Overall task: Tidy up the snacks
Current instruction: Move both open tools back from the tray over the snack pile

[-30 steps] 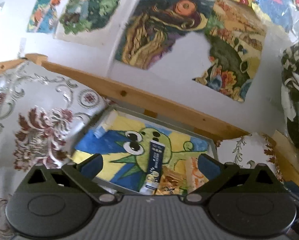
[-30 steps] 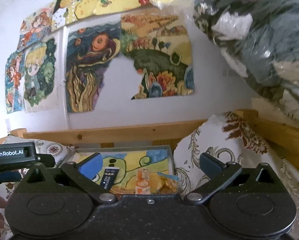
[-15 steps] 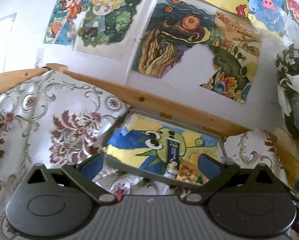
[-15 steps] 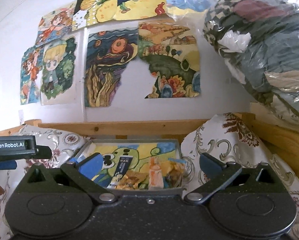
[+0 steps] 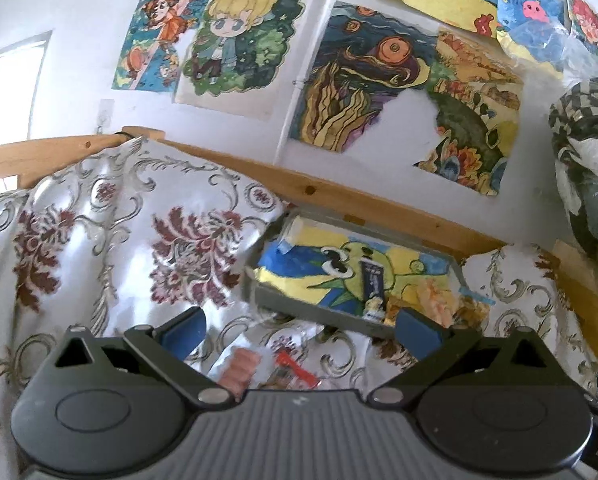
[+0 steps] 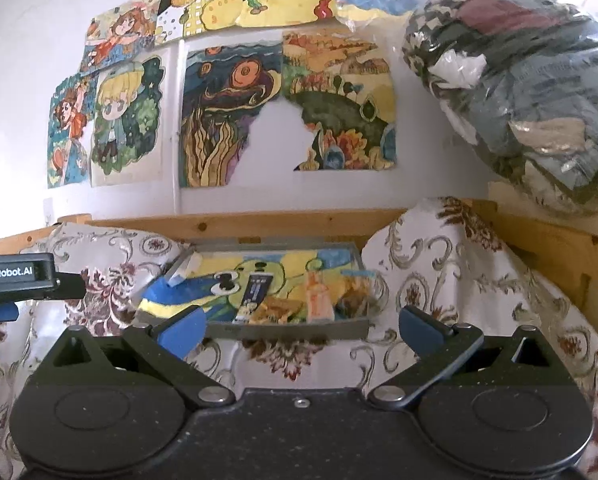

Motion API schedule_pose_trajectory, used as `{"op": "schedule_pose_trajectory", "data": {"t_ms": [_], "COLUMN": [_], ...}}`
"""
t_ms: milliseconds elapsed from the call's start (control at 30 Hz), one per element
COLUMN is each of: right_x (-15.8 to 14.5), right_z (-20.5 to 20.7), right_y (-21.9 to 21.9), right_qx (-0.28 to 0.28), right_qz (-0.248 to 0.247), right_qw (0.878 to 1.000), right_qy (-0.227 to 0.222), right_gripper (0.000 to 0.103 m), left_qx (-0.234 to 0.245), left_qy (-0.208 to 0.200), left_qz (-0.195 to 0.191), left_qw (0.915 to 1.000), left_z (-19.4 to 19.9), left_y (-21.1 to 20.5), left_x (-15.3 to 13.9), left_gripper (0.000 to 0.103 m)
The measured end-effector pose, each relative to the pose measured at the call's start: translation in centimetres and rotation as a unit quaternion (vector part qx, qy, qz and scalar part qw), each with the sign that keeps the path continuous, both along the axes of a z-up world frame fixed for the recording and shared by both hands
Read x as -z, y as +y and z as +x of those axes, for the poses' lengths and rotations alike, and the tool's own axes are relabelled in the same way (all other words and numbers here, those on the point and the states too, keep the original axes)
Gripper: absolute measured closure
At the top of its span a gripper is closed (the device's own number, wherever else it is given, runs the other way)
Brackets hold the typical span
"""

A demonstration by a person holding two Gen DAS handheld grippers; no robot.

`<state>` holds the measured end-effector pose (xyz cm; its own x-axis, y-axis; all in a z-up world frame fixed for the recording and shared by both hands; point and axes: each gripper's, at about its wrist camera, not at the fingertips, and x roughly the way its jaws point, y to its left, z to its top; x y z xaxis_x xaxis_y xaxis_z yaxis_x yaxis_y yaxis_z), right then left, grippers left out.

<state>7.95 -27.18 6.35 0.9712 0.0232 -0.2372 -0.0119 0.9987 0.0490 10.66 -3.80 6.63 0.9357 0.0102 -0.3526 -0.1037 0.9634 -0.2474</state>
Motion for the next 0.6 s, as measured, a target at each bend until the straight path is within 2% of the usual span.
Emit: {"op": "schedule_pose_trajectory", "data": {"t_ms": [367,600], "right_x": [1.7,3.1], "right_z": [-1.2,-1.6], "right_y": [1.3,2.2], "right_qx": [-0.012,-0.022], "right_qz": [-0.008,0.000], "right_qw": [0.999,0.996], "right_qy": [0.045,0.089], "right_gripper": [0.001,0.001], "left_qx": [-0.016,-0.019], "left_qy": [0.037,0.055], "left_qz": [0.017,0.037], "left_qw": [0.9990,0.9976], "left_z": [-2.5,-3.9], "left_y": [2.0,2.7], "left_x": [2.9,4.7], "left_gripper": [0.000,0.000]}}
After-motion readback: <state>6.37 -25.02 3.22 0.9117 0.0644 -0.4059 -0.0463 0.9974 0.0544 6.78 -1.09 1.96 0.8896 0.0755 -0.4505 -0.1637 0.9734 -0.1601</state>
